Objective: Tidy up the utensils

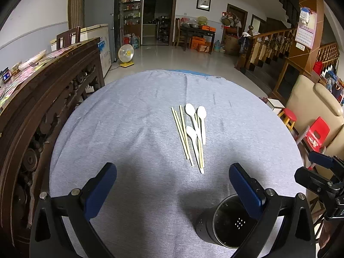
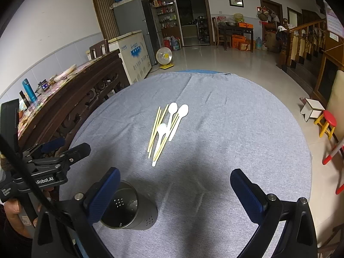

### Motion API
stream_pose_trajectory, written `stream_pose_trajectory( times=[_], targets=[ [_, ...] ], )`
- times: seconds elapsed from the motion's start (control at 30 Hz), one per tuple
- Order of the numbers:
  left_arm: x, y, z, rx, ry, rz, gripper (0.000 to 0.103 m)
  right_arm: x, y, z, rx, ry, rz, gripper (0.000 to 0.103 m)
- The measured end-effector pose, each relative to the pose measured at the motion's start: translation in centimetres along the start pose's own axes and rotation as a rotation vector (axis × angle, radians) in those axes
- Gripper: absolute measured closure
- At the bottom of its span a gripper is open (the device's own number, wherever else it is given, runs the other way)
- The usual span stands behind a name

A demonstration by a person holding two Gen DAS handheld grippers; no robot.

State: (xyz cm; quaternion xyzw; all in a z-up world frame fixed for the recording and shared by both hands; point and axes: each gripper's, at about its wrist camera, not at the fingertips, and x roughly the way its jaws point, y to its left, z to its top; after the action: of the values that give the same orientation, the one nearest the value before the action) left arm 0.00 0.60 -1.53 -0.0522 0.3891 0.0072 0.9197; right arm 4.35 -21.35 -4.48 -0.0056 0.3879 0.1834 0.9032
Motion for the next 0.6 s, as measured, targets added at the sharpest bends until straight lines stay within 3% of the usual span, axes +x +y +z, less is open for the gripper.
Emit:
stream_pose_trajectory(
  times=[0.6],
  targets=[
    [0.59, -0.45, 0.28, 0.010, 0.007, -0.026, 0.000, 0.35, -0.31, 0.15, 0.006, 0.006, -0.010, 0.000]
  ],
)
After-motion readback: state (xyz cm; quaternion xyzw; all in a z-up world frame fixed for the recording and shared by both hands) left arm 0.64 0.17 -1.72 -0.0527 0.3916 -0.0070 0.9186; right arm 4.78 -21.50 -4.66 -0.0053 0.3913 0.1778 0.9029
